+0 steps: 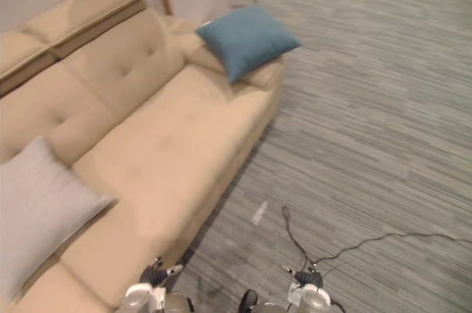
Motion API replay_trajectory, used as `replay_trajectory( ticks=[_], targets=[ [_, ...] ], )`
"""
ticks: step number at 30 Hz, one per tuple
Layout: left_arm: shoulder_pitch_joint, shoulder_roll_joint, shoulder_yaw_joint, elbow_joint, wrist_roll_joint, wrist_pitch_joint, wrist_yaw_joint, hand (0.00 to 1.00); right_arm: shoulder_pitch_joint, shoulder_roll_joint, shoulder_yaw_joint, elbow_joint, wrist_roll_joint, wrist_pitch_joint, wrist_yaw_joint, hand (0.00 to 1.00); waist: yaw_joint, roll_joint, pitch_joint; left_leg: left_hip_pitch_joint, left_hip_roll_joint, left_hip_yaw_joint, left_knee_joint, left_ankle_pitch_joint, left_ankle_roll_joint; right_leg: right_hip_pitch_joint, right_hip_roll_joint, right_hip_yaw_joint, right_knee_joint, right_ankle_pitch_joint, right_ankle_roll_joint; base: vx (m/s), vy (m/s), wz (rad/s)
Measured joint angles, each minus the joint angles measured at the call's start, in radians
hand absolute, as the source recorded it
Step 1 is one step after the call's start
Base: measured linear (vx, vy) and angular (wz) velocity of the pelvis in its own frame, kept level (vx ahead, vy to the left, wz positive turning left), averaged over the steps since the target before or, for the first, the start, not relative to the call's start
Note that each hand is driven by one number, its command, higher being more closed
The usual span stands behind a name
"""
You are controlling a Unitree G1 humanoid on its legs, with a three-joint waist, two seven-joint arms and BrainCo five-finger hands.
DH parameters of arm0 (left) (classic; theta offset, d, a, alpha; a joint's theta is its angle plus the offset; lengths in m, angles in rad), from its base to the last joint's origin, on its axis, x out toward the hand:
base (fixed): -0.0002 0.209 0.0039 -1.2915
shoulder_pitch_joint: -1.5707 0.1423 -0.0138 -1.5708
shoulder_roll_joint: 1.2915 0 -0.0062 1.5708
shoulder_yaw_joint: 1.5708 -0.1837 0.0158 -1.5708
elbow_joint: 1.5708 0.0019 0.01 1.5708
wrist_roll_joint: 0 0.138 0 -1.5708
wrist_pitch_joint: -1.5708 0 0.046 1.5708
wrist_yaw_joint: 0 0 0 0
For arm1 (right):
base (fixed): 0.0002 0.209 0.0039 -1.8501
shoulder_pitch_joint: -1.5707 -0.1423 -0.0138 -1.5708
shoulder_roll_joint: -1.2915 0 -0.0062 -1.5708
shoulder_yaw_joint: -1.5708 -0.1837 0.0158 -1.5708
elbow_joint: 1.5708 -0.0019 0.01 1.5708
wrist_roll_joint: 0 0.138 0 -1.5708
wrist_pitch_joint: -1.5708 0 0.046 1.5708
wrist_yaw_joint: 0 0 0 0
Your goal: Pick up cushions and gather them together orderly.
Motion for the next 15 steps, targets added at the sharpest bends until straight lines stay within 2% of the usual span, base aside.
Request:
replay_trajectory(
  ticks=[1, 2, 3, 4, 5, 6, 7, 8, 9, 10, 11, 12, 13, 15],
  targets=[
    [0.002, 0.000, 0.000, -0.016, 0.000, -0.002, 0.001, 0.00, -0.008, -0.002, -0.002, 0.005, 0.000, 0.000, -0.001, 0.00, 0.010, -0.004, 0.006, -0.032, -0.053, -0.040, -0.136, 0.005, -0.009, 0.016, -0.001, 0.036, -0.021, 0.001, 0.001, 0.17, 0.064, -0.82],
    [0.005, 0.000, 0.000, -0.020, 0.000, -0.004, 0.001, 0.00, -0.011, -0.001, -0.004, 0.005, -0.001, 0.000, -0.001, 0.00, 0.013, -0.005, 0.007, -0.046, -0.081, -0.067, -0.248, 0.019, -0.031, 0.019, -0.001, 0.055, -0.035, 0.002, 0.007, 0.17, 0.074, -1.04],
    [0.008, -0.001, -0.001, -0.020, -0.001, -0.005, 0.000, 0.00, -0.014, -0.001, -0.007, 0.005, -0.001, 0.000, -0.002, 0.00, 0.018, 0.005, 0.000, -0.050, -0.110, -0.098, -0.409, 0.060, -0.064, 0.028, 0.001, 0.091, -0.050, -0.001, 0.015, 0.29, 0.141, -1.11],
    [0.006, -0.001, 0.001, -0.021, -0.003, -0.005, -0.002, 0.00, -0.016, 0.000, -0.006, 0.007, -0.001, 0.000, -0.006, 0.00, 0.033, 0.010, 0.003, -0.045, -0.128, -0.117, -0.518, 0.158, -0.065, 0.056, -0.002, 0.140, -0.064, -0.008, 0.030, 0.34, 0.154, -1.17],
    [0.010, 0.002, 0.001, -0.021, -0.002, -0.005, -0.002, 0.00, -0.012, 0.001, -0.004, 0.013, -0.002, 0.001, -0.007, 0.00, 0.049, 0.001, -0.003, -0.026, -0.137, -0.116, -0.549, 0.208, -0.054, 0.064, -0.007, 0.168, -0.078, -0.011, 0.043, 0.52, 0.178, -0.98],
    [0.017, 0.007, 0.001, -0.017, -0.002, -0.005, -0.004, 0.00, -0.012, 0.007, -0.003, 0.017, -0.002, 0.004, -0.008, 0.00, 0.049, -0.004, -0.021, -0.007, -0.160, -0.110, -0.552, 0.200, -0.005, 0.072, -0.024, 0.200, -0.083, -0.023, 0.075, 0.51, 0.117, -0.55],
    [0.007, 0.006, 0.002, -0.017, -0.002, -0.005, -0.005, 0.00, -0.008, 0.004, -0.010, 0.017, -0.004, 0.004, -0.007, 0.00, 0.045, -0.012, -0.020, -0.011, -0.168, -0.089, -0.512, 0.161, 0.018, 0.064, -0.045, 0.206, -0.040, -0.044, 0.120, 0.51, 0.109, -0.39],
    [0.007, 0.003, 0.003, -0.016, -0.002, -0.004, -0.008, 0.00, 0.002, 0.005, -0.012, 0.016, -0.010, 0.004, -0.007, 0.00, 0.051, -0.019, -0.019, -0.001, -0.169, -0.062, -0.495, 0.137, 0.026, 0.047, -0.061, 0.222, 0.027, -0.076, 0.144, 0.51, 0.120, -0.43],
    [0.010, -0.004, 0.004, -0.014, -0.004, -0.002, -0.010, 0.00, 0.010, 0.009, -0.013, 0.009, -0.023, 0.004, -0.006, 0.00, 0.061, -0.027, -0.017, 0.035, -0.177, -0.033, -0.491, 0.123, 0.036, 0.008, -0.080, 0.245, 0.165, -0.114, 0.197, 0.48, 0.134, -0.42],
    [0.012, -0.004, 0.001, -0.013, -0.002, 0.001, -0.010, 0.00, 0.022, 0.016, -0.014, -0.008, -0.039, 0.004, 0.000, 0.00, 0.053, -0.030, -0.015, 0.085, -0.192, -0.031, -0.490, 0.120, 0.043, -0.054, -0.105, 0.246, 0.377, -0.119, 0.283, 0.56, 0.139, -0.29],
    [0.015, -0.003, -0.001, -0.013, -0.002, 0.003, -0.011, 0.00, 0.034, 0.024, -0.013, -0.022, -0.040, 0.003, 0.004, 0.00, 0.046, -0.028, -0.013, 0.123, -0.195, -0.032, -0.491, 0.112, 0.056, -0.100, -0.123, 0.239, 0.521, -0.104, 0.350, 0.44, 0.087, -0.01],
    [0.016, -0.004, -0.009, -0.013, -0.002, 0.013, -0.010, 0.00, 0.046, 0.036, -0.011, -0.025, -0.041, 0.003, 0.006, 0.00, 0.034, -0.031, -0.012, 0.180, -0.197, -0.033, -0.490, 0.106, 0.064, -0.145, -0.151, 0.214, 0.688, -0.101, 0.359, 0.43, 0.042, 0.13],
    [0.018, -0.001, -0.021, -0.014, -0.002, 0.014, -0.009, 0.00, 0.053, 0.046, -0.008, -0.029, -0.041, 0.004, 0.011, 0.00, 0.026, -0.033, -0.014, 0.238, -0.189, -0.035, -0.501, 0.106, 0.064, -0.181, -0.193, 0.144, 0.779, -0.113, 0.316, 0.42, 0.010, 0.13],
    [0.009, 0.000, -0.027, -0.017, -0.004, 0.014, -0.008, 0.00, 0.056, 0.052, -0.008, -0.045, -0.040, 0.005, 0.012, 0.00, 0.022, -0.032, -0.012, 0.331, -0.168, -0.035, -0.568, 0.104, 0.064, -0.217, -0.237, 0.054, 0.754, -0.129, 0.238, 0.50, -0.048, 0.00]
  ],
)
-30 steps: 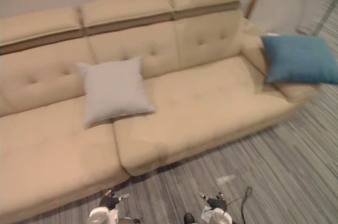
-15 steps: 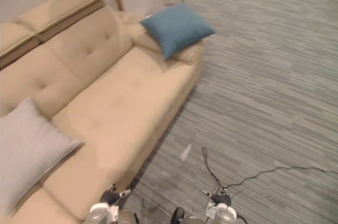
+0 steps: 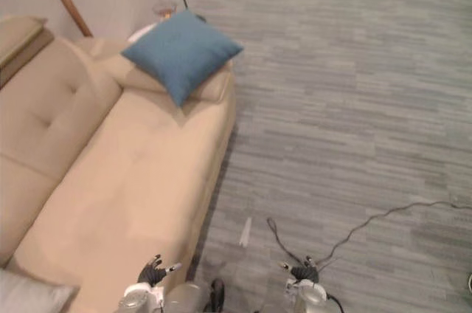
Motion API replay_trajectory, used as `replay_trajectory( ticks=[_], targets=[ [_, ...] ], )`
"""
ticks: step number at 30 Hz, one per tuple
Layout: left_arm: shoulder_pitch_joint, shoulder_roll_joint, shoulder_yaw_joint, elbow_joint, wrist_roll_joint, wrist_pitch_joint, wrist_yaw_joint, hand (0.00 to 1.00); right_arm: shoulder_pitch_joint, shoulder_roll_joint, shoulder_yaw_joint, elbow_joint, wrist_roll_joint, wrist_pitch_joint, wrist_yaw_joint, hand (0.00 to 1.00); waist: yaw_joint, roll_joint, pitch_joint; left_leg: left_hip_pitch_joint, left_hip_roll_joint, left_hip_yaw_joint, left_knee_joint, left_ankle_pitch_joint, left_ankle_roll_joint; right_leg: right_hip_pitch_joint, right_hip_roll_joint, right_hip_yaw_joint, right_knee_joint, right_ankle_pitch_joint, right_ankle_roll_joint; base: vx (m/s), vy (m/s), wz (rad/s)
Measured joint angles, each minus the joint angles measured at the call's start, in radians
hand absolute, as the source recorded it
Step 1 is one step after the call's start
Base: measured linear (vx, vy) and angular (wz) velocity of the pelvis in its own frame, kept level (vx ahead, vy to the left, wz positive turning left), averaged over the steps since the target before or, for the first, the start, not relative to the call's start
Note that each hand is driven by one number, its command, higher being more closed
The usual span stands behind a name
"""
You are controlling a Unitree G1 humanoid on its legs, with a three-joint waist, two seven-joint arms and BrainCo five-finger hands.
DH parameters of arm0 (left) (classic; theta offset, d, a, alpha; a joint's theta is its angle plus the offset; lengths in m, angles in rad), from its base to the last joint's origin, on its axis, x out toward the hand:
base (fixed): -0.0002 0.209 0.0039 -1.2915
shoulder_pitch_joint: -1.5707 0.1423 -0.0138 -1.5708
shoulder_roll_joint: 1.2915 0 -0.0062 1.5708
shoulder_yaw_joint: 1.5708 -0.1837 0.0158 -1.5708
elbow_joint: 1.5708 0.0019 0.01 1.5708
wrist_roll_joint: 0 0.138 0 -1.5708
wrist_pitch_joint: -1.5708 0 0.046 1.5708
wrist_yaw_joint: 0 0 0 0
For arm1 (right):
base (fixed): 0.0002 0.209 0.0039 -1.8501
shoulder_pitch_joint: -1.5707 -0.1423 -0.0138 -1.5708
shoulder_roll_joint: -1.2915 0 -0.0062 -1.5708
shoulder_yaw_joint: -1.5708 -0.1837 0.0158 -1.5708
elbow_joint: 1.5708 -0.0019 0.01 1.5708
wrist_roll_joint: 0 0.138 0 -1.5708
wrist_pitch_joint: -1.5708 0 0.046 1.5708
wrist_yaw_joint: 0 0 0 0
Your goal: Pick up cushions and gather them together orderly.
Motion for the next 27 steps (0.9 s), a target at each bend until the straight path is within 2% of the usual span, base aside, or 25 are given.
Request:
replay_trajectory(
  ticks=[2, 3, 4, 5, 6, 7, 8, 9, 10, 11, 12, 13, 14, 15, 16, 18, 19, 20, 21, 22, 23, 24, 25, 26, 27],
  targets=[
    [-0.002, 0.001, 0.001, 0.000, -0.008, 0.000, 0.003, 0.00, -0.010, 0.004, 0.000, -0.012, 0.000, -0.002, 0.000, 0.00, -0.018, 0.008, 0.003, 0.076, 0.034, -0.005, -0.089, -0.012, -0.019, -0.051, -0.010, -0.071, -0.143, -0.008, -0.017, 0.42, -0.128, -0.04],
    [-0.009, 0.006, -0.003, 0.001, -0.014, 0.000, 0.004, 0.00, -0.031, 0.003, 0.000, -0.008, 0.000, -0.002, 0.001, 0.00, -0.026, 0.003, 0.004, 0.098, 0.055, -0.007, -0.120, -0.022, -0.036, -0.088, 0.001, -0.085, -0.275, 0.026, -0.030, 0.33, -0.156, -0.04],
    [-0.016, 0.012, -0.004, 0.002, -0.015, 0.000, 0.004, 0.00, -0.043, 0.003, 0.000, -0.006, 0.001, -0.002, 0.002, 0.00, -0.028, -0.007, 0.008, 0.110, 0.062, -0.006, -0.136, -0.022, -0.036, -0.110, 0.009, -0.077, -0.384, 0.069, -0.030, 0.42, -0.230, 0.03],
    [-0.017, 0.024, -0.010, 0.005, -0.015, 0.000, 0.004, 0.00, -0.048, 0.001, -0.001, -0.004, 0.001, -0.001, 0.002, 0.00, -0.041, -0.025, 0.014, 0.128, 0.066, -0.011, -0.150, -0.025, -0.042, -0.118, 0.026, -0.054, -0.552, 0.161, -0.033, 0.45, -0.276, 0.18],
    [-0.015, 0.030, -0.011, 0.012, -0.014, 0.000, 0.002, 0.00, -0.041, -0.002, -0.004, 0.007, 0.001, -0.001, 0.001, 0.00, -0.054, -0.041, 0.011, 0.155, 0.066, -0.035, -0.151, -0.043, -0.072, -0.110, 0.037, -0.014, -0.669, 0.264, -0.048, 0.48, -0.302, 0.24],
    [-0.012, 0.029, -0.009, 0.023, -0.014, 0.000, 0.003, 0.00, -0.036, -0.013, -0.005, 0.017, 0.001, -0.001, 0.001, 0.00, -0.062, -0.046, 0.006, 0.174, 0.075, -0.054, -0.149, -0.063, -0.106, -0.110, 0.046, 0.006, -0.674, 0.341, -0.120, 0.51, -0.310, 0.05],
    [-0.010, 0.011, -0.003, 0.043, -0.014, 0.000, 0.003, 0.00, -0.041, -0.033, -0.017, 0.037, 0.001, 0.004, 0.001, 0.00, -0.063, 0.000, 0.004, 0.186, 0.125, -0.076, -0.131, -0.070, -0.120, -0.118, 0.067, -0.026, -0.608, 0.371, -0.094, 0.51, -0.296, 0.02],
    [-0.007, 0.006, -0.003, 0.049, -0.013, 0.000, 0.003, 0.00, -0.050, -0.033, -0.040, 0.036, 0.000, 0.004, 0.001, 0.00, -0.072, 0.016, 0.003, 0.163, 0.139, -0.112, -0.062, -0.054, -0.145, -0.120, 0.080, -0.039, -0.561, 0.340, -0.088, 0.60, -0.337, -0.04],
    [-0.009, 0.002, -0.002, 0.052, -0.013, 0.000, 0.004, 0.00, -0.038, -0.033, -0.047, 0.037, 0.000, 0.004, 0.001, 0.00, -0.075, 0.022, 0.002, 0.134, 0.151, -0.127, 0.017, -0.039, -0.170, -0.111, 0.091, -0.045, -0.549, 0.314, -0.104, 0.70, -0.402, 0.04],
    [-0.017, -0.009, 0.009, 0.060, -0.013, 0.001, 0.004, 0.00, -0.040, -0.033, -0.056, 0.038, 0.001, 0.006, 0.001, 0.00, -0.071, 0.030, 0.009, 0.009, 0.157, -0.166, 0.295, 0.077, -0.207, -0.059, 0.113, -0.052, -0.558, 0.265, -0.119, 0.50, -0.293, -0.04],
    [-0.016, -0.013, 0.014, 0.060, -0.013, 0.001, 0.004, 0.00, -0.042, -0.034, -0.055, 0.038, 0.001, 0.007, 0.001, 0.00, -0.071, 0.033, 0.013, -0.020, 0.160, -0.168, 0.367, 0.130, -0.204, -0.034, 0.118, -0.053, -0.571, 0.258, -0.119, 0.50, -0.256, -0.03],
    [-0.012, -0.018, 0.017, 0.060, -0.014, 0.000, 0.004, 0.00, -0.040, -0.039, -0.040, 0.039, 0.001, 0.009, 0.001, 0.00, -0.070, 0.035, 0.023, -0.075, 0.176, -0.157, 0.507, 0.153, -0.198, 0.030, 0.133, -0.052, -0.606, 0.249, -0.130, 0.29, -0.109, 0.00],
    [-0.012, -0.016, 0.019, 0.055, -0.015, -0.003, 0.003, 0.00, -0.036, -0.039, -0.038, 0.040, 0.002, 0.011, 0.001, 0.00, -0.066, 0.039, 0.033, -0.115, 0.192, -0.137, 0.602, 0.107, -0.172, 0.085, 0.147, -0.053, -0.639, 0.241, -0.142, 0.44, -0.158, -0.11],
    [-0.011, -0.012, 0.019, 0.047, -0.015, -0.003, 0.003, 0.00, -0.041, -0.035, -0.039, 0.050, 0.003, 0.012, 0.000, 0.00, -0.059, 0.038, 0.035, -0.174, 0.203, -0.095, 0.677, 0.033, -0.137, 0.143, 0.158, -0.049, -0.671, 0.231, -0.156, 0.40, -0.118, -0.23],
    [-0.007, -0.009, 0.017, 0.031, -0.015, -0.004, 0.002, 0.00, -0.050, -0.038, -0.041, 0.056, 0.004, 0.013, -0.001, 0.00, -0.048, 0.032, 0.038, -0.233, 0.195, -0.044, 0.672, -0.025, -0.112, 0.202, 0.162, -0.032, -0.718, 0.230, -0.158, 0.46, -0.107, -0.31],
    [-0.008, -0.010, 0.013, 0.017, -0.015, -0.006, 0.002, 0.00, -0.067, -0.047, -0.041, 0.064, 0.009, 0.011, -0.002, 0.00, -0.040, 0.031, 0.038, -0.302, 0.153, 0.016, 0.519, -0.070, -0.107, 0.262, 0.155, -0.021, -0.782, 0.234, -0.149, 0.38, -0.029, -0.30],
    [-0.010, -0.009, -0.002, 0.014, -0.014, -0.007, 0.002, 0.00, -0.072, -0.050, -0.044, 0.063, 0.010, 0.010, -0.003, 0.00, -0.035, 0.032, 0.038, -0.316, 0.112, 0.038, 0.333, -0.064, -0.111, 0.294, 0.143, -0.022, -0.812, 0.226, -0.122, 0.38, 0.048, -0.24],
    [-0.007, -0.010, -0.011, 0.015, -0.014, -0.007, 0.002, 0.00, -0.070, -0.053, -0.044, 0.064, 0.010, 0.008, -0.004, 0.00, -0.031, 0.038, 0.033, -0.320, 0.086, 0.041, 0.171, -0.027, -0.125, 0.307, 0.141, -0.021, -0.826, 0.217, -0.105, 0.38, 0.074, -0.23],
    [0.002, -0.019, -0.019, 0.015, -0.015, -0.007, -0.001, 0.00, -0.065, -0.062, -0.044, 0.064, 0.010, 0.005, -0.007, 0.00, -0.021, 0.064, 0.017, -0.320, 0.071, 0.041, -0.025, 0.067, -0.148, 0.313, 0.160, -0.017, -0.842, 0.201, -0.085, 0.38, 0.118, -0.36],
    [0.003, -0.024, -0.013, 0.017, -0.023, -0.011, -0.003, 0.00, -0.066, -0.063, -0.043, 0.072, 0.010, 0.006, -0.009, 0.00, -0.007, 0.070, 0.014, -0.311, 0.066, 0.036, -0.048, 0.164, -0.051, 0.335, 0.166, 0.001, -0.844, 0.175, -0.066, 0.43, 0.135, -0.20],
    [-0.001, -0.014, -0.010, 0.017, -0.021, -0.011, -0.002, 0.00, -0.065, -0.047, -0.040, 0.071, 0.009, 0.006, -0.008, 0.00, -0.006, 0.048, 0.009, -0.298, 0.042, 0.035, -0.057, 0.156, -0.045, 0.353, 0.150, 0.011, -0.847, 0.170, -0.059, 0.54, 0.139, 0.08],
    [-0.007, -0.001, -0.009, 0.017, -0.017, -0.014, -0.004, 0.00, -0.064, -0.036, -0.042, 0.071, 0.008, 0.006, -0.007, 0.00, -0.016, 0.017, 0.008, -0.291, 0.012, 0.029, -0.052, 0.131, -0.029, 0.366, 0.124, 0.009, -0.844, 0.146, -0.032, 0.57, 0.100, 0.41],
    [-0.009, 0.008, -0.007, 0.017, -0.015, -0.015, -0.008, 0.00, -0.058, -0.035, -0.044, 0.071, 0.006, 0.007, -0.004, 0.00, -0.015, -0.004, 0.005, -0.289, -0.008, 0.031, -0.018, 0.093, -0.019, 0.376, 0.102, 0.007, -0.818, 0.128, -0.034, 0.47, 0.076, 0.34],
    [-0.009, 0.008, -0.007, 0.020, -0.015, -0.015, -0.009, 0.00, -0.053, -0.039, -0.049, 0.071, 0.003, 0.007, -0.004, 0.00, -0.014, -0.007, 0.004, -0.282, -0.013, 0.031, 0.007, 0.059, -0.015, 0.369, 0.089, 0.020, -0.761, 0.109, -0.012, 0.47, 0.110, 0.13],
    [-0.003, 0.008, -0.008, 0.022, -0.015, -0.011, -0.008, 0.00, -0.052, -0.041, -0.062, 0.070, 0.000, 0.007, -0.003, 0.00, -0.014, -0.004, 0.003, -0.253, -0.015, 0.029, 0.021, 0.018, -0.014, 0.334, 0.073, 0.044, -0.619, 0.084, 0.028, 0.46, 0.134, 0.03]
  ],
)
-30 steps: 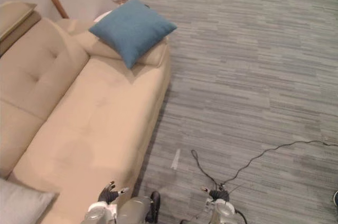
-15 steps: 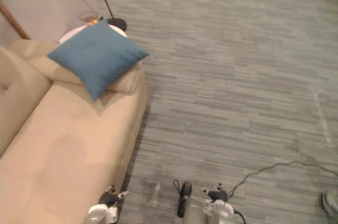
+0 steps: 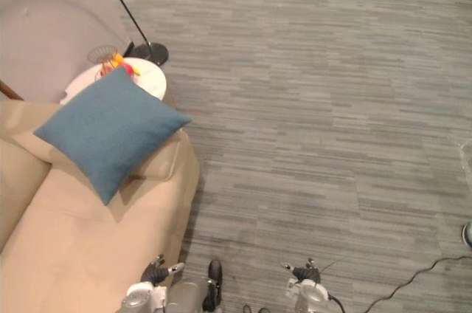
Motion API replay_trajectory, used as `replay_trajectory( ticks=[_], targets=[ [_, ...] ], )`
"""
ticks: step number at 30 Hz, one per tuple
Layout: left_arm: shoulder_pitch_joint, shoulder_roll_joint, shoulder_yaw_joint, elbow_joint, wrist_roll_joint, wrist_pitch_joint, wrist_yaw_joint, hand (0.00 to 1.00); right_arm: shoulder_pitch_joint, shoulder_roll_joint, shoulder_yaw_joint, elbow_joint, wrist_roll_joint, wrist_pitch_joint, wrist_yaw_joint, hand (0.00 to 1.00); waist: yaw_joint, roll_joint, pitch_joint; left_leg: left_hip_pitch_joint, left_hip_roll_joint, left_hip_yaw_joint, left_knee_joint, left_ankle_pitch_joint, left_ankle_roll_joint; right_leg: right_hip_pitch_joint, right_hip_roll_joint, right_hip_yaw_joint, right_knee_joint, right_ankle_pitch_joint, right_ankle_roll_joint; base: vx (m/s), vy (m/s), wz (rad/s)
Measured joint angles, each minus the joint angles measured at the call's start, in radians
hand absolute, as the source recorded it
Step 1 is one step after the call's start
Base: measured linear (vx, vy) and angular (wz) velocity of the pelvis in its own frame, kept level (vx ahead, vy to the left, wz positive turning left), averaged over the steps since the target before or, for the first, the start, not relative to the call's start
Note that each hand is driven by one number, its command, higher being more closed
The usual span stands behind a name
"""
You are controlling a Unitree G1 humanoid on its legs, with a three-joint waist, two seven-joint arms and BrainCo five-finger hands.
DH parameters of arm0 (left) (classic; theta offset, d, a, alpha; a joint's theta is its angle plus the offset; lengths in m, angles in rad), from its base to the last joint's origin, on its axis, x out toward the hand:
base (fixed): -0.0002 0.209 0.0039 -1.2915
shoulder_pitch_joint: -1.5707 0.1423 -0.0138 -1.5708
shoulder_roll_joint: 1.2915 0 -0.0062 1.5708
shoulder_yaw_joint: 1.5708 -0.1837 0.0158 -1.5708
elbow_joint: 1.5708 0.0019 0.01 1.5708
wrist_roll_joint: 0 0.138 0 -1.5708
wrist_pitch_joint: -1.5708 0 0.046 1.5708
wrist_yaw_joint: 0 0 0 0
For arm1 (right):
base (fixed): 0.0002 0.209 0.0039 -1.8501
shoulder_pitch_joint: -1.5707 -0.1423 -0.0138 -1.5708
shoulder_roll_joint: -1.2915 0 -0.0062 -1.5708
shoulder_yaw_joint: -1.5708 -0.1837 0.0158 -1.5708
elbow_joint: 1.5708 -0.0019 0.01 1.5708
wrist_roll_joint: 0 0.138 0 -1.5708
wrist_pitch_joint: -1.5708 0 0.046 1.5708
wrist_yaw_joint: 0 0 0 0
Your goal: Pick up cushions and gather them together orderly.
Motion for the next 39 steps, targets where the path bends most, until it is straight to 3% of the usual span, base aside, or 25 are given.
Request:
replay_trajectory(
  ticks=[1, 2, 3, 5, 6, 7, 9, 10, 11, 12, 13, 15, 17, 18, 19, 21, 22, 24, 28, 31, 34, 35, 37, 38, 39],
  targets=[
    [0.008, 0.001, -0.001, 0.000, 0.000, 0.007, -0.001, 0.00, 0.003, 0.005, -0.008, -0.001, -0.001, 0.000, 0.002, 0.00, -0.001, -0.002, 0.002, 0.055, -0.008, -0.007, -0.004, -0.033, -0.001, -0.087, -0.032, 0.017, 0.246, -0.007, 0.058, 0.46, 0.126, 0.08],
    [0.010, 0.003, -0.003, 0.000, 0.000, 0.010, -0.002, 0.00, 0.010, 0.009, -0.008, -0.001, -0.001, 0.000, 0.004, 0.00, -0.001, -0.006, 0.001, 0.085, -0.013, -0.009, -0.008, -0.047, 0.001, -0.127, -0.050, 0.023, 0.378, 0.004, 0.102, 0.47, 0.065, 0.27],
    [0.014, 0.014, -0.009, 0.000, 0.000, 0.011, -0.002, 0.00, 0.015, 0.015, -0.007, -0.002, -0.001, 0.001, 0.008, 0.00, -0.004, -0.011, 0.000, 0.138, -0.022, -0.026, -0.011, -0.062, 0.001, -0.179, -0.071, 0.018, 0.537, 0.004, 0.101, 0.40, 0.013, 0.43],
    [0.017, 0.018, -0.030, -0.001, 0.000, 0.012, -0.001, 0.00, 0.034, 0.018, -0.008, -0.002, -0.001, 0.004, 0.013, 0.00, -0.007, -0.009, 0.003, 0.234, -0.028, -0.062, -0.057, -0.065, 0.000, -0.225, -0.096, -0.033, 0.616, -0.034, 0.028, 0.50, -0.025, 0.56],
    [0.010, 0.018, -0.032, -0.001, -0.001, 0.012, -0.001, 0.00, 0.035, 0.018, -0.008, -0.001, -0.001, 0.005, 0.014, 0.00, -0.012, -0.005, 0.002, 0.277, -0.020, -0.091, -0.089, -0.065, 0.000, -0.251, -0.096, -0.068, 0.575, -0.058, -0.013, 0.55, -0.089, 0.60],
    [0.004, 0.018, -0.032, -0.002, -0.001, 0.012, 0.000, 0.00, 0.033, 0.017, -0.008, -0.002, -0.001, 0.005, 0.014, 0.00, -0.014, -0.002, 0.001, 0.301, -0.011, -0.113, -0.105, -0.065, -0.001, -0.278, -0.091, -0.080, 0.509, -0.068, -0.030, 0.52, -0.155, 0.70],
    [-0.010, 0.016, -0.032, -0.002, -0.002, 0.011, 0.003, 0.00, 0.024, 0.012, -0.008, -0.001, -0.001, 0.006, 0.015, 0.00, -0.027, 0.023, 0.005, 0.330, 0.033, -0.172, -0.124, -0.080, -0.020, -0.330, -0.047, -0.058, 0.320, -0.059, -0.032, 0.41, -0.196, 0.77],
    [-0.011, 0.018, -0.033, -0.002, -0.002, 0.010, 0.006, 0.00, 0.023, 0.012, -0.007, -0.001, 0.000, 0.006, 0.016, 0.00, -0.038, 0.024, 0.005, 0.334, 0.050, -0.203, -0.124, -0.082, -0.024, -0.353, -0.027, -0.011, 0.201, -0.026, -0.028, 0.47, -0.347, 1.18],
    [-0.012, 0.021, -0.033, -0.002, -0.002, 0.009, 0.008, 0.00, 0.030, 0.010, -0.008, -0.001, 0.000, 0.006, 0.015, 0.00, -0.063, 0.017, 0.005, 0.351, 0.069, -0.256, -0.122, -0.095, -0.045, -0.359, -0.013, 0.072, 0.019, 0.083, -0.028, 0.47, -0.385, 1.12],
    [-0.011, 0.021, -0.033, -0.002, -0.001, 0.009, 0.008, 0.00, 0.039, 0.010, -0.008, -0.002, 0.000, 0.006, 0.015, 0.00, -0.068, 0.011, 0.002, 0.357, 0.070, -0.267, -0.120, -0.103, -0.059, -0.351, -0.017, 0.086, -0.029, 0.124, -0.024, 0.42, -0.375, 1.09],
    [-0.005, 0.031, -0.034, 0.001, 0.000, 0.009, 0.008, 0.00, 0.063, 0.012, -0.009, -0.002, 0.000, 0.007, 0.014, 0.00, -0.070, -0.010, 0.002, 0.378, 0.068, -0.290, -0.113, -0.128, -0.093, -0.340, -0.033, 0.105, -0.080, 0.252, -0.020, 0.33, -0.344, 0.59],
    [0.007, 0.000, -0.032, 0.024, 0.001, 0.008, 0.006, 0.00, 0.066, -0.008, -0.019, -0.001, 0.000, 0.009, 0.013, 0.00, -0.060, 0.037, -0.015, 0.358, 0.129, -0.336, -0.064, -0.136, -0.126, -0.342, -0.005, 0.034, 0.012, 0.182, -0.065, 0.38, -0.389, 0.69],
    [0.003, -0.023, -0.026, 0.029, 0.001, 0.007, 0.007, 0.00, 0.060, -0.016, -0.031, -0.003, 0.001, 0.008, 0.013, 0.00, -0.062, 0.049, -0.011, 0.299, 0.137, -0.357, 0.044, -0.107, -0.173, -0.321, -0.005, -0.026, 0.042, 0.133, -0.090, 0.33, -0.342, 0.85],
    [-0.001, -0.040, -0.007, 0.033, 0.001, 0.007, 0.006, 0.00, 0.058, -0.017, -0.037, -0.003, 0.004, 0.009, 0.013, 0.00, -0.062, 0.042, -0.004, 0.230, 0.135, -0.355, 0.180, -0.064, -0.209, -0.281, -0.010, -0.069, 0.033, 0.113, -0.103, 0.29, -0.324, 1.12],
    [-0.006, -0.039, 0.006, 0.021, 0.001, 0.004, 0.009, 0.00, 0.058, -0.010, -0.035, -0.002, 0.006, 0.008, 0.012, 0.00, -0.057, 0.030, 0.008, 0.165, 0.144, -0.335, 0.311, -0.015, -0.218, -0.229, -0.016, -0.111, 0.007, 0.102, -0.116, 0.24, -0.275, 1.06],
    [-0.006, -0.035, -0.001, 0.014, 0.001, 0.000, 0.009, 0.00, 0.058, -0.009, -0.018, -0.001, 0.011, 0.005, 0.011, 0.00, -0.051, 0.031, 0.010, 0.093, 0.190, -0.200, 0.355, -0.008, -0.184, -0.148, -0.016, -0.199, -0.039, 0.098, -0.122, 0.20, -0.216, 1.15],
    [-0.006, -0.037, -0.022, 0.012, 0.000, 0.000, 0.008, 0.00, 0.058, -0.017, -0.017, -0.003, 0.012, 0.001, 0.012, 0.00, -0.061, 0.036, 0.006, 0.064, 0.198, -0.115, 0.268, 0.021, -0.154, -0.116, -0.016, -0.257, -0.060, 0.098, -0.121, 0.17, -0.156, 1.35],
    [-0.010, -0.026, -0.066, 0.009, 0.001, -0.003, 0.008, 0.00, 0.058, -0.020, -0.016, -0.006, 0.031, -0.008, 0.012, 0.00, -0.060, 0.026, -0.003, 0.088, 0.204, -0.045, 0.138, 0.030, -0.148, -0.095, -0.025, -0.319, -0.104, 0.103, -0.112, 0.13, -0.082, 1.38],
    [-0.024, -0.010, -0.125, 0.012, 0.001, -0.003, 0.007, 0.00, 0.026, -0.029, -0.017, -0.004, 0.047, -0.013, 0.012, 0.00, -0.057, 0.031, 0.001, 0.146, 0.190, 0.122, -0.136, 0.072, -0.151, -0.088, -0.028, -0.422, -0.158, 0.113, -0.097, 0.05, 0.042, 1.11],
    [-0.008, 0.012, -0.128, 0.013, 0.001, -0.003, 0.006, 0.00, 0.028, -0.017, -0.017, -0.004, 0.048, -0.014, 0.013, 0.00, -0.056, 0.014, 0.000, 0.183, 0.161, 0.091, -0.179, 0.082, -0.140, -0.039, -0.038, -0.436, -0.169, 0.118, -0.089, 0.04, 0.096, 0.47],
    [-0.003, 0.014, -0.125, 0.020, 0.000, -0.004, 0.005, 0.00, 0.028, -0.014, -0.016, -0.004, 0.045, -0.014, 0.014, 0.00, -0.057, 0.009, -0.003, 0.211, 0.124, 0.079, -0.228, 0.101, -0.113, -0.046, -0.095, -0.443, -0.082, 0.105, -0.067, 0.01, 0.134, 0.28],
    [-0.001, 0.007, -0.122, 0.027, 0.001, -0.004, 0.000, 0.00, 0.029, -0.015, -0.016, -0.005, 0.040, -0.012, 0.014, 0.00, -0.062, 0.012, -0.004, 0.232, 0.106, 0.062, -0.264, 0.103, -0.110, -0.102, -0.159, -0.420, 0.087, 0.087, -0.044, -0.03, 0.175, 0.45],
    [-0.003, 0.017, -0.121, 0.026, 0.001, -0.009, -0.002, 0.00, 0.039, -0.002, -0.016, -0.004, 0.040, -0.009, 0.016, 0.00, -0.063, -0.001, 0.002, 0.260, 0.088, 0.034, -0.278, 0.112, -0.097, -0.161, -0.214, -0.343, 0.259, 0.092, -0.055, 0.00, 0.125, 0.49],
    [-0.001, 0.019, -0.121, 0.021, 0.001, -0.009, -0.002, 0.00, 0.043, 0.008, -0.015, -0.002, 0.040, -0.008, 0.018, 0.00, -0.065, -0.012, 0.008, 0.271, 0.083, 0.016, -0.280, 0.113, -0.096, -0.191, -0.226, -0.288, 0.314, 0.075, -0.053, -0.01, 0.004, 0.49],
    [0.008, 0.034, -0.111, 0.020, 0.000, -0.009, -0.001, 0.00, 0.047, 0.025, -0.013, 0.001, 0.040, -0.006, 0.022, 0.00, -0.067, -0.015, 0.006, 0.270, 0.080, -0.006, -0.281, 0.113, -0.095, -0.209, -0.200, -0.208, 0.318, 0.029, -0.054, -0.02, -0.045, 0.65]
  ],
)
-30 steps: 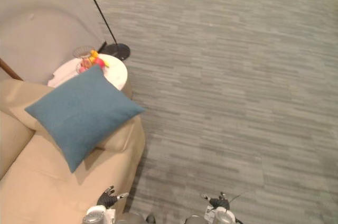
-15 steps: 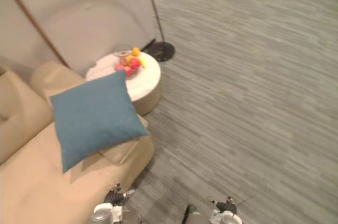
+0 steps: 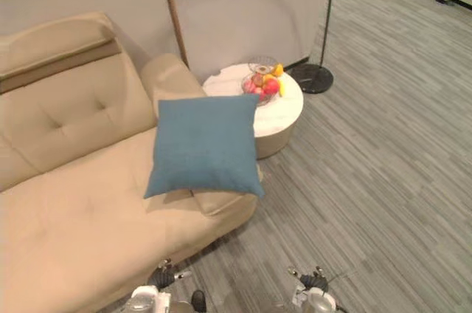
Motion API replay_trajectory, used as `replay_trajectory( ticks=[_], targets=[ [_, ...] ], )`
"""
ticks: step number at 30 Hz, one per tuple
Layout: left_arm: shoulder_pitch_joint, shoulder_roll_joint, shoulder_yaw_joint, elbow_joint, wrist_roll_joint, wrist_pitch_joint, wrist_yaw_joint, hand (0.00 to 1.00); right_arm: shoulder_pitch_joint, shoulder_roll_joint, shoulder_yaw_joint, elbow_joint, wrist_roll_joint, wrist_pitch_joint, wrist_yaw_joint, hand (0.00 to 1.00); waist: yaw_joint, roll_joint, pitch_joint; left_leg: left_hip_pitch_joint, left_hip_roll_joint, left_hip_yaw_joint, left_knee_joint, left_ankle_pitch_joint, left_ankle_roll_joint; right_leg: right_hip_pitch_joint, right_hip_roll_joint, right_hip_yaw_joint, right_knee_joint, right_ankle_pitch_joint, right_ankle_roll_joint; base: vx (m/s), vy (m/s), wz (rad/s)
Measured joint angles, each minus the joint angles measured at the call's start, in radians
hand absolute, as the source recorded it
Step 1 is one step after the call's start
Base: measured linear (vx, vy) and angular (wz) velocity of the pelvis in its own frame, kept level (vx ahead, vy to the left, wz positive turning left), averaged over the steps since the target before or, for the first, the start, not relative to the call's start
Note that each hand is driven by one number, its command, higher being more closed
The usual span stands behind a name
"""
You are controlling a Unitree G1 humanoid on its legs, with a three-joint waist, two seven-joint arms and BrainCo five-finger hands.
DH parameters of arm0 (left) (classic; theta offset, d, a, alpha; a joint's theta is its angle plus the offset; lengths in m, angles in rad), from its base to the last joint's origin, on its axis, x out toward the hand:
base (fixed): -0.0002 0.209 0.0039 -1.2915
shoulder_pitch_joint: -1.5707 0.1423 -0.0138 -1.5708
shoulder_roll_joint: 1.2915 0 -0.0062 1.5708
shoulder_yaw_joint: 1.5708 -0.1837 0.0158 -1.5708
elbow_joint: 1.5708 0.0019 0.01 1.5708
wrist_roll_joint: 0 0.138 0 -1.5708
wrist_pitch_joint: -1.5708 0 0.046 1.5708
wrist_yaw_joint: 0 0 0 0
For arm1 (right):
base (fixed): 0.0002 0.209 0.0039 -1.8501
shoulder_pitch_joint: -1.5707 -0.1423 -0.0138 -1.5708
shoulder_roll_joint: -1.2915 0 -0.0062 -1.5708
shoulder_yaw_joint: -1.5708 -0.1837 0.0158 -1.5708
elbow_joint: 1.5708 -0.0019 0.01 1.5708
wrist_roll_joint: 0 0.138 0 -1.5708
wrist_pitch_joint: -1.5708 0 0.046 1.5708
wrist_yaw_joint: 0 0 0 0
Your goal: Pick up cushions and gather them together orderly.
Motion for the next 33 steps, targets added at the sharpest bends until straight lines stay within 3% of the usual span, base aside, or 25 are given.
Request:
replay_trajectory(
  ticks=[1, 3, 5, 6, 10, 13, 16, 17, 21, 24, 29, 33],
  targets=[
    [0.000, 0.012, 0.014, 0.001, 0.000, 0.000, 0.003, 0.00, 0.004, 0.010, 0.013, -0.001, 0.000, 0.000, 0.006, 0.00, -0.007, -0.011, -0.006, -0.003, 0.004, -0.040, 0.000, 0.000, 0.000, -0.011, 0.061, 0.106, -0.057, -0.040, -0.001, -0.03, -0.071, 0.75],
    [-0.007, 0.004, 0.033, 0.003, 0.000, 0.000, 0.004, 0.00, 0.015, 0.007, 0.017, -0.002, 0.001, -0.001, 0.010, 0.00, -0.018, -0.009, -0.005, -0.015, 0.007, -0.125, -0.006, 0.000, -0.002, -0.016, 0.160, 0.267, -0.168, -0.048, 0.002, -0.03, -0.116, 1.11],
    [-0.009, 0.005, 0.032, 0.016, 0.000, -0.001, 0.004, 0.00, 0.028, 0.009, 0.016, -0.001, 0.003, -0.001, 0.010, 0.00, -0.027, -0.023, -0.011, -0.028, -0.011, -0.193, -0.015, 0.009, -0.024, -0.004, 0.206, 0.410, -0.295, -0.030, 0.015, -0.03, -0.176, 1.27],
    [-0.016, 0.004, 0.034, 0.030, 0.001, -0.001, 0.005, 0.00, 0.032, 0.003, 0.011, 0.001, 0.005, -0.001, 0.010, 0.00, -0.035, -0.035, -0.008, -0.025, -0.026, -0.230, -0.015, 0.012, -0.034, -0.001, 0.201, 0.397, -0.289, -0.008, -0.010, -0.01, -0.196, 1.03],
    [-0.003, -0.028, 0.082, 0.039, 0.000, -0.003, 0.009, 0.00, 0.032, -0.005, -0.004, -0.010, 0.011, -0.002, 0.009, 0.00, -0.018, 0.014, -0.020, -0.030, 0.030, -0.274, -0.049, 0.041, -0.073, 0.039, 0.238, 0.304, -0.339, -0.007, -0.026, 0.11, -0.163, 0.46],
    [-0.014, -0.028, 0.081, 0.036, -0.003, -0.005, 0.009, 0.00, 0.037, 0.009, -0.017, -0.011, 0.013, -0.002, 0.010, 0.00, -0.020, 0.006, -0.020, -0.033, 0.044, -0.288, -0.049, 0.045, -0.080, 0.101, 0.251, 0.239, -0.396, 0.001, -0.040, 0.14, -0.094, 0.67],
    [-0.018, -0.020, 0.079, 0.003, -0.025, -0.006, 0.017, 0.00, 0.034, 0.007, -0.052, -0.040, 0.042, -0.002, 0.007, 0.00, -0.021, -0.020, -0.022, -0.062, 0.047, -0.256, -0.049, 0.056, -0.085, 0.111, 0.251, 0.195, -0.422, 0.006, -0.047, 0.12, -0.018, 0.46],
    [-0.020, -0.002, 0.073, -0.029, -0.046, -0.006, 0.025, 0.00, 0.032, 0.007, -0.076, -0.091, 0.053, -0.008, 0.003, 0.00, -0.022, -0.033, -0.021, -0.075, 0.046, -0.231, -0.049, 0.064, -0.085, 0.112, 0.250, 0.183, -0.430, 0.009, -0.051, 0.08, 0.001, 0.26],
    [-0.042, 0.040, 0.068, -0.118, -0.072, -0.010, 0.036, 0.00, 0.032, -0.025, -0.084, -0.209, 0.080, -0.023, -0.010, 0.00, -0.031, -0.036, -0.023, -0.079, 0.039, -0.206, -0.065, 0.095, -0.086, 0.117, 0.238, 0.164, -0.435, 0.010, -0.051, 0.04, -0.004, 0.21],
    [-0.069, 0.093, 0.072, -0.211, -0.081, -0.027, 0.046, 0.00, 0.019, -0.060, -0.083, -0.318, 0.079, -0.035, -0.015, 0.00, -0.042, -0.029, -0.021, -0.066, 0.039, -0.156, -0.121, 0.139, -0.078, 0.107, 0.237, 0.159, -0.436, 0.013, -0.055, -0.03, -0.012, 0.08],
    [-0.130, 0.161, 0.097, -0.308, -0.106, -0.042, 0.056, 0.00, -0.049, -0.124, -0.081, -0.446, 0.078, -0.048, -0.025, 0.00, -0.047, -0.013, -0.015, -0.094, 0.045, -0.104, -0.152, 0.150, -0.068, 0.050, 0.249, 0.182, -0.439, 0.030, -0.061, -0.07, 0.008, -0.15],
    [-0.204, 0.224, 0.120, -0.357, -0.140, -0.051, 0.070, 0.00, -0.136, -0.170, -0.074, -0.481, 0.079, -0.057, -0.030, 0.00, -0.049, 0.000, -0.006, -0.149, 0.044, -0.076, -0.152, 0.160, -0.057, 0.004, 0.256, 0.209, -0.488, 0.080, -0.056, -0.09, 0.041, -0.21]
  ],
)
